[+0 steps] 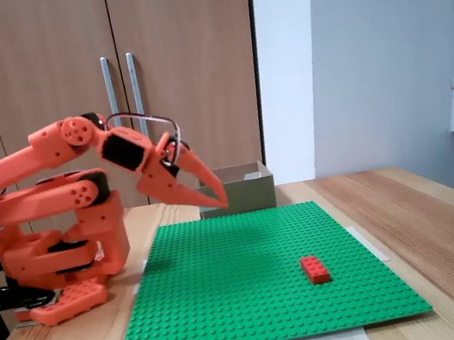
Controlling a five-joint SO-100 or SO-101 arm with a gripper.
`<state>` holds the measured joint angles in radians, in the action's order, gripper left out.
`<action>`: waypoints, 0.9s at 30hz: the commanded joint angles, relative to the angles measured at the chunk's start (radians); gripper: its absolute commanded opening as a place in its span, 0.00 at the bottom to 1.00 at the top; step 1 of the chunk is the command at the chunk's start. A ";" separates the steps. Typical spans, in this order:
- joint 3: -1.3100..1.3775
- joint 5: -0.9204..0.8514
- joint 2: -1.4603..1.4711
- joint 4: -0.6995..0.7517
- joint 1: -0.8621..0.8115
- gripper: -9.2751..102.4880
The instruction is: Pick the yellow lego block and put it in the box.
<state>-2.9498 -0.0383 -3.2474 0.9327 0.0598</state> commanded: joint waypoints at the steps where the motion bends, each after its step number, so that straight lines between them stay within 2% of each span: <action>1: -0.021 0.011 -0.015 -0.014 -0.014 0.07; 12: -0.141 0.008 -0.015 -0.104 -0.028 0.07; 27: -0.204 -0.005 -0.015 -0.091 -0.052 0.07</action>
<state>-3.1370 -0.0322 -3.2551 0.8514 0.0123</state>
